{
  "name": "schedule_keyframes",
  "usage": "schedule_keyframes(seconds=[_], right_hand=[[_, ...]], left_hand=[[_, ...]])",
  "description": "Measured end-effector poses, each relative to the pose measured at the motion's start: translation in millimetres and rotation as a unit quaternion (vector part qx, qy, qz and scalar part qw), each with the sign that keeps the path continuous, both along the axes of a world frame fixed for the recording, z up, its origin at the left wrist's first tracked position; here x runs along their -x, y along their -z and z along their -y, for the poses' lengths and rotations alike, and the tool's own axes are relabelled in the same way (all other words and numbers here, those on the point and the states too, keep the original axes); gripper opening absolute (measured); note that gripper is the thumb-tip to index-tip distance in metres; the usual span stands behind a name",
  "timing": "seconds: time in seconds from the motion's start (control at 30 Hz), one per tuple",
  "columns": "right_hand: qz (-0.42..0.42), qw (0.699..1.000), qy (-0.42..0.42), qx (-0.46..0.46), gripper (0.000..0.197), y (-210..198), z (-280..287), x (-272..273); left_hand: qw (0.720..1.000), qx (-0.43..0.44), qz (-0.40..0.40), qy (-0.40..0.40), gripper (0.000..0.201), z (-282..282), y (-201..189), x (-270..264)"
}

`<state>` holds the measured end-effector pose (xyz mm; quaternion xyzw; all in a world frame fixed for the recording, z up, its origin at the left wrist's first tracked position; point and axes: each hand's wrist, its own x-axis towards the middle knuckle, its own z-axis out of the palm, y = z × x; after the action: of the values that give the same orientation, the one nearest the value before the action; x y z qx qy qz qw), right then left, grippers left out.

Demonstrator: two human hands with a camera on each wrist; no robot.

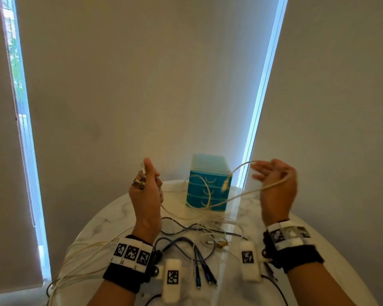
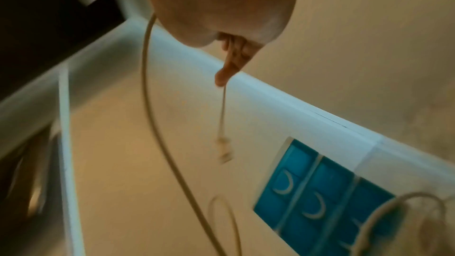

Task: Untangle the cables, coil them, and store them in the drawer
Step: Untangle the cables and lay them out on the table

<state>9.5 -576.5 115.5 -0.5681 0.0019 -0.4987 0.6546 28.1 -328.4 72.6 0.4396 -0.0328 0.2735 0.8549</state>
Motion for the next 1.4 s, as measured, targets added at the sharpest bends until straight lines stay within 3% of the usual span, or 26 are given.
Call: schedule_keyframes(seconds=[0.1,0.17,0.27,0.33,0.37,0.4,0.43,0.47,0.5,0.53,0.6,0.63,0.67,0.8,0.97,1.03,1.13,1.27,1.4], right_hand=[[0.083,0.974,0.042,-0.205,0.028,-8,31,-6],[0.109,0.949,0.079,-0.285,0.024,-13,39,-10],[0.084,0.959,0.115,-0.244,0.021,-26,24,-33],[0.063,0.989,0.071,-0.111,0.028,-42,-10,-58],[0.040,0.999,0.014,0.024,0.037,-53,-33,-69],[-0.005,0.973,-0.056,0.223,0.049,-64,-60,-77],[-0.058,0.893,-0.129,0.426,0.063,-75,-87,-79],[-0.114,0.800,-0.181,0.560,0.078,-84,-109,-80],[-0.166,0.747,-0.202,0.611,0.087,-94,-123,-79],[-0.194,0.753,-0.201,0.596,0.085,-103,-129,-73],[-0.182,0.844,-0.180,0.471,0.061,-99,-121,-64],[-0.176,0.869,-0.182,0.425,0.051,-87,-110,-58],[-0.183,0.870,-0.199,0.412,0.046,-71,-98,-48],[-0.261,0.813,-0.288,0.433,0.044,3,-62,-17],[-0.237,0.876,-0.288,0.305,0.040,47,-38,12],[-0.202,0.902,-0.292,0.246,0.034,55,-40,26],[-0.150,0.927,-0.265,0.220,0.032,64,-47,36],[-0.127,0.933,-0.213,0.262,0.033,73,-57,27],[-0.157,0.912,-0.219,0.309,0.030,81,-64,26]], left_hand=[[1.000,0.013,-0.007,-0.023,0.049,-2,-1,-1],[0.999,0.013,-0.005,-0.033,0.050,-2,0,0],[0.999,0.005,-0.001,-0.046,0.050,-4,1,-2],[0.998,-0.004,0.001,-0.063,0.051,-5,0,-5],[0.997,-0.006,0.002,-0.074,0.051,-6,0,-6],[0.996,-0.008,0.002,-0.087,0.052,-7,0,-6],[0.995,-0.008,0.002,-0.103,0.052,-9,0,-7],[0.993,-0.003,0.005,-0.116,0.053,-10,1,-8],[0.992,0.003,0.009,-0.128,0.052,-12,1,-8],[0.990,0.008,0.016,-0.140,0.051,-14,2,-8],[0.986,0.006,0.032,-0.166,0.050,-16,3,-7],[0.983,0.001,0.039,-0.180,0.050,-16,2,-6],[0.980,-0.009,0.046,-0.192,0.050,-17,2,-7],[0.967,-0.130,0.054,-0.213,0.049,-14,6,-10],[0.916,-0.368,-0.027,-0.158,0.056,-8,16,-20],[0.888,-0.449,-0.056,-0.079,0.055,-4,19,-19],[0.861,-0.490,-0.082,0.109,0.043,4,24,-12],[0.800,-0.558,-0.048,0.217,0.039,15,29,-8],[0.770,-0.602,-0.022,0.212,0.008,16,34,-14]])
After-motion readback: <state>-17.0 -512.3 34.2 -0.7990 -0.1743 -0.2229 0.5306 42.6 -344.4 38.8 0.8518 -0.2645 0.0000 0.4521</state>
